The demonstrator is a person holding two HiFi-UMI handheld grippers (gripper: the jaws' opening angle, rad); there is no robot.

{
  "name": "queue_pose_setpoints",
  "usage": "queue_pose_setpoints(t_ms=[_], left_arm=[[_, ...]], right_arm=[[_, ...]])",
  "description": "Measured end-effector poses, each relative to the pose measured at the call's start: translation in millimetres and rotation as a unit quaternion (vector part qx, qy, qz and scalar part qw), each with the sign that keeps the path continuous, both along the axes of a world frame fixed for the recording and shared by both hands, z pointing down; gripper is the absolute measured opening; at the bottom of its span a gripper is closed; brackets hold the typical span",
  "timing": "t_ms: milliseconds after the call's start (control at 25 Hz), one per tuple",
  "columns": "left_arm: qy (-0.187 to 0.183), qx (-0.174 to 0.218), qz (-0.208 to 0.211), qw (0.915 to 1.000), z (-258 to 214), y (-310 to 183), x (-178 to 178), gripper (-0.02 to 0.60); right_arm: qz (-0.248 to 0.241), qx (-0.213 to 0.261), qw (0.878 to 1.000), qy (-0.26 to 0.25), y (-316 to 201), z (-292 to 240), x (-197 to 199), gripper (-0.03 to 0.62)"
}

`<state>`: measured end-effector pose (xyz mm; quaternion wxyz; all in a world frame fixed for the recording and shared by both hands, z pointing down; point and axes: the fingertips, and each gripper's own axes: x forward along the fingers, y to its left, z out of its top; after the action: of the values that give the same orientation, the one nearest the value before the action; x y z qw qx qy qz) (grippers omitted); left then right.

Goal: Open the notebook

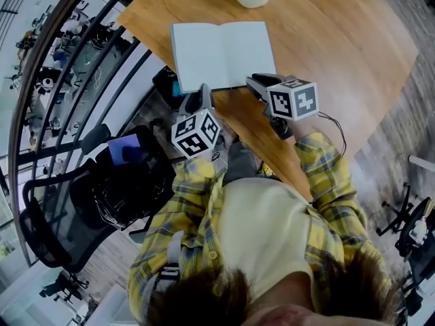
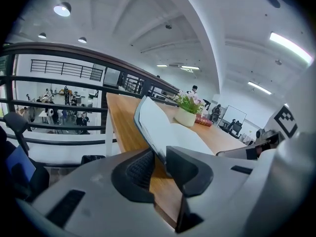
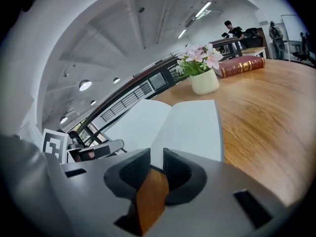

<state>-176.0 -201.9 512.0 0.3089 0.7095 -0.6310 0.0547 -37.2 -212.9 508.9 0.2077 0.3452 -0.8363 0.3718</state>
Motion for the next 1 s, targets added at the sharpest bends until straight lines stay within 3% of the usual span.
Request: queue_pose_setpoints(t_ms=[440,1000], left_arm=[[-0.032,-0.003,-0.015,0.9994,4.9,7.1,-7.5,0.120],[-0.010,-0.032,0.018,0.9993,20.1,22.8,-4.5,0.153]], right_arm=[[-0.002,0.001,1.000,0.006,1.4,-1.9,0.2,0.137],[-0.004,-0.006,1.000,0.021,6.6,3.1,0.2,0.137]])
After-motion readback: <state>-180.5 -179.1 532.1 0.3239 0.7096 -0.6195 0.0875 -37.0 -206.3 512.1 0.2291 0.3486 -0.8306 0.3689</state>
